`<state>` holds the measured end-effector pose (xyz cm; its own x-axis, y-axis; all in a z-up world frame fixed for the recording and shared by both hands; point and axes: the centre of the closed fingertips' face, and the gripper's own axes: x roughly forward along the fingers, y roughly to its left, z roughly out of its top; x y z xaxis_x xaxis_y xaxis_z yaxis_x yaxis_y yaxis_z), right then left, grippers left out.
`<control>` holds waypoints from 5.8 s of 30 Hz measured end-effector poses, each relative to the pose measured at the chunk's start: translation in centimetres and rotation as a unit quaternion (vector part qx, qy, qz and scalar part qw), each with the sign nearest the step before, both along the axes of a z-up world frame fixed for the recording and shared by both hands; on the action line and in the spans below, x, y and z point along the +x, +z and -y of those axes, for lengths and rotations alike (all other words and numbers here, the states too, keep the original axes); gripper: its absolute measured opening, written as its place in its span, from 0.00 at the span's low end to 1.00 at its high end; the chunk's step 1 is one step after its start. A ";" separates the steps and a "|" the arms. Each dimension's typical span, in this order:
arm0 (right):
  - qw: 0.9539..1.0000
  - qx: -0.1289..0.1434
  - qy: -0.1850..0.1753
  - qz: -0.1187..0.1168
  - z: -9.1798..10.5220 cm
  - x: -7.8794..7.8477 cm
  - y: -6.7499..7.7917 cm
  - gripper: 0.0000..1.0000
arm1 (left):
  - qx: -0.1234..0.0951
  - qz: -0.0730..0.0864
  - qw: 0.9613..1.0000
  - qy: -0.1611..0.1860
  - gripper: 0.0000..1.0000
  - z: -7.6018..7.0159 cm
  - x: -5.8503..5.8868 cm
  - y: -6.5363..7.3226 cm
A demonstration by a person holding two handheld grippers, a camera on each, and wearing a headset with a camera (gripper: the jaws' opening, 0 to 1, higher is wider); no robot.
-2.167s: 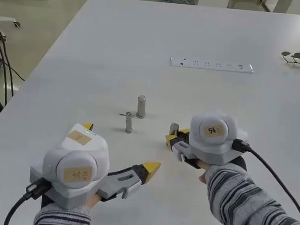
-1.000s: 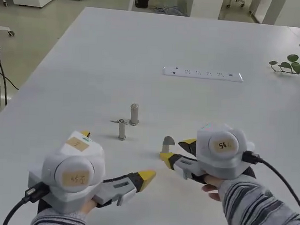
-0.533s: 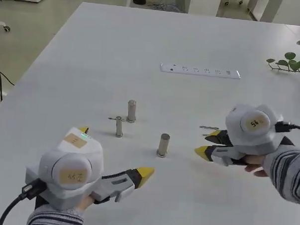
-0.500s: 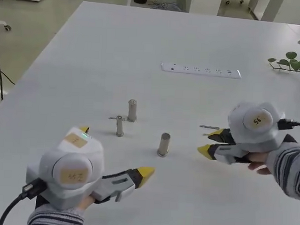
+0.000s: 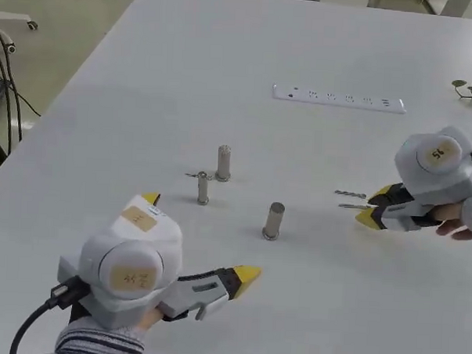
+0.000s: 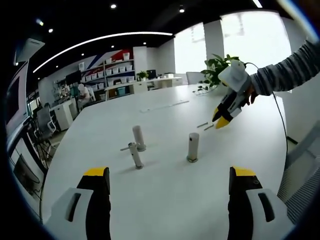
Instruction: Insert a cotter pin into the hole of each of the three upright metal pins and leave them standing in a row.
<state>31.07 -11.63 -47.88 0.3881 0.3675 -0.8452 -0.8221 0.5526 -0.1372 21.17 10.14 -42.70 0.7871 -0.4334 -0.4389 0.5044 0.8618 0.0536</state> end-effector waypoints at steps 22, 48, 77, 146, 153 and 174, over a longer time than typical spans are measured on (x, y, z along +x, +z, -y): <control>0.999 0.006 0.005 -0.052 0.5 0.7 -1.2 0.03 | 0.000 -0.010 1.000 -0.002 0.96 0.0 0.2 -0.5; 0.999 0.039 0.027 0.022 -1.3 -2.0 1.3 0.00 | -0.028 -0.023 0.999 -0.030 0.78 1.0 -1.0 0.1; 0.953 0.075 0.271 0.115 -11.3 -12.1 6.8 0.00 | -0.140 -0.088 0.979 -0.118 0.40 6.1 -3.6 3.6; 0.931 0.061 0.344 0.108 -12.5 -15.6 7.0 0.00 | -0.058 -0.016 0.966 -0.253 0.06 8.4 -5.7 4.3; 0.945 0.015 0.300 0.127 -10.8 -13.0 6.1 0.00 | -0.050 0.009 0.979 -0.196 0.18 7.7 -3.7 4.0; 0.966 -0.038 0.232 0.111 -8.2 -6.9 3.0 0.00 | 0.006 0.020 0.995 -0.097 0.26 6.6 1.6 -0.5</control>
<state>24.19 -3.42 -44.88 0.3707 0.4859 -0.7915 -0.9247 0.1139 -0.3632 22.76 3.51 -43.17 0.7060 -0.5740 -0.4148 0.6587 0.7473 0.0871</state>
